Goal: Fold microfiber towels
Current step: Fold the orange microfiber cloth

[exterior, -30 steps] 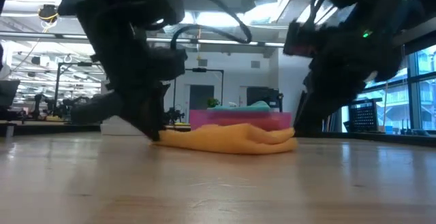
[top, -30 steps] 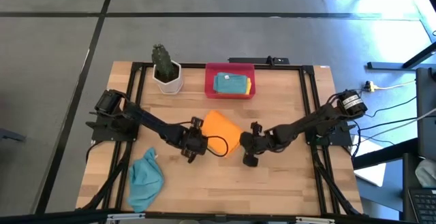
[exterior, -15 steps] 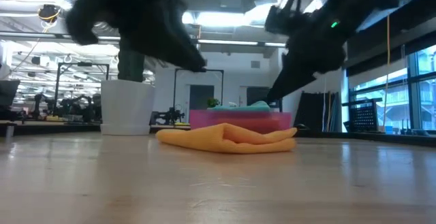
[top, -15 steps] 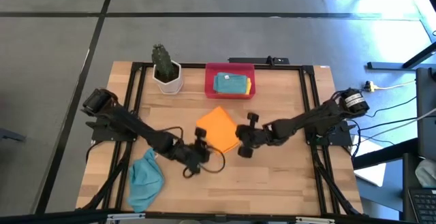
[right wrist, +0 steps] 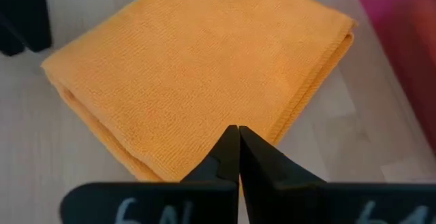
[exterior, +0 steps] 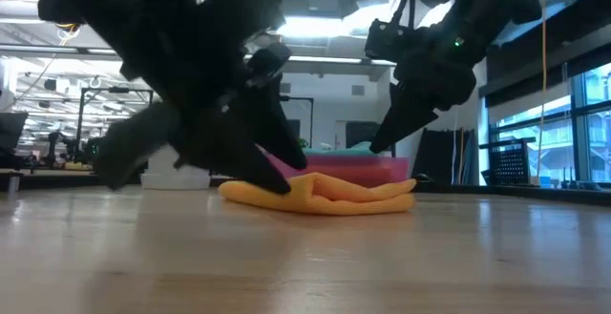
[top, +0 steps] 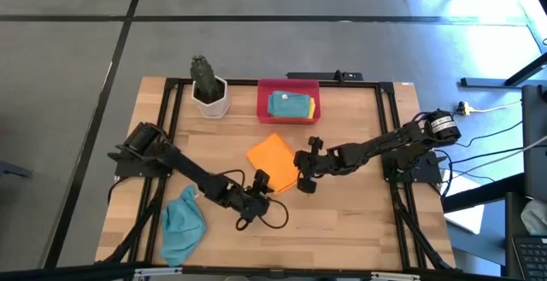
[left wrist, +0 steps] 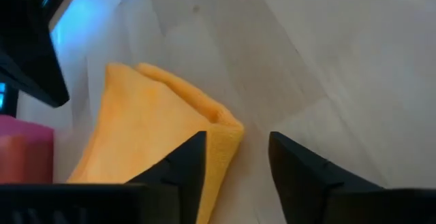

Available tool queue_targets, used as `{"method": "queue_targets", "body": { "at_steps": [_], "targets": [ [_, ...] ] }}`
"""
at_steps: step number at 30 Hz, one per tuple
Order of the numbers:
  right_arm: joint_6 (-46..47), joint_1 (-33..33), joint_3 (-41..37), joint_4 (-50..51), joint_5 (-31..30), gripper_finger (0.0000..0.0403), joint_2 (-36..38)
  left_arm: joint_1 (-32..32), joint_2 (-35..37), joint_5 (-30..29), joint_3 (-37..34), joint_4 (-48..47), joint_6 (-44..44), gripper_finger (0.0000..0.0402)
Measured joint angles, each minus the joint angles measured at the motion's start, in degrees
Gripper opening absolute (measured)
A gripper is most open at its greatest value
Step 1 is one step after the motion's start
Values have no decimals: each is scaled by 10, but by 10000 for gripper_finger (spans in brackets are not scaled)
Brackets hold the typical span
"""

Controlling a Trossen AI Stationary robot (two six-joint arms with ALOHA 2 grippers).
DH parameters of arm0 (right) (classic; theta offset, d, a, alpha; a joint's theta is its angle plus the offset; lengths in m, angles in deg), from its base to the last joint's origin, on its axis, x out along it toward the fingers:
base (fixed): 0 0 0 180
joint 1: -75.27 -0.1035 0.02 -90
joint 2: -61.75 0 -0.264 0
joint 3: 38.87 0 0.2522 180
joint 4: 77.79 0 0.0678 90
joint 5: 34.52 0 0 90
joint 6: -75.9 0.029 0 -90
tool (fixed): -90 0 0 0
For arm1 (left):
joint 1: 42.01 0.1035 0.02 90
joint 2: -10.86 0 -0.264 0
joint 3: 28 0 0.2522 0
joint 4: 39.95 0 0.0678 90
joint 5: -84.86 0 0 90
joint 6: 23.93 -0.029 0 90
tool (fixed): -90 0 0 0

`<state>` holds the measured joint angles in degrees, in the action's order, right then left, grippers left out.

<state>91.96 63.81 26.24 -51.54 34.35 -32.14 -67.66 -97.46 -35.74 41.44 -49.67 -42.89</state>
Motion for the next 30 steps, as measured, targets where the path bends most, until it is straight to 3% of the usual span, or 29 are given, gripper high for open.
{"method": "queue_targets", "body": {
  "at_steps": [8,11,20,25,30],
  "targets": [
    [1,0,0,-3,13,5,0,0,-36,-92,1,18,-55,206],
    [1,0,0,-7,13,5,0,3,-46,-94,3,38,-71,211],
    [1,0,0,-7,13,5,0,3,-61,-86,3,52,-115,212],
    [1,0,0,-7,13,5,0,13,-61,-36,5,50,-130,206],
    [1,0,0,-7,13,5,0,31,-64,0,42,-30,-100,202]
  ]
}}
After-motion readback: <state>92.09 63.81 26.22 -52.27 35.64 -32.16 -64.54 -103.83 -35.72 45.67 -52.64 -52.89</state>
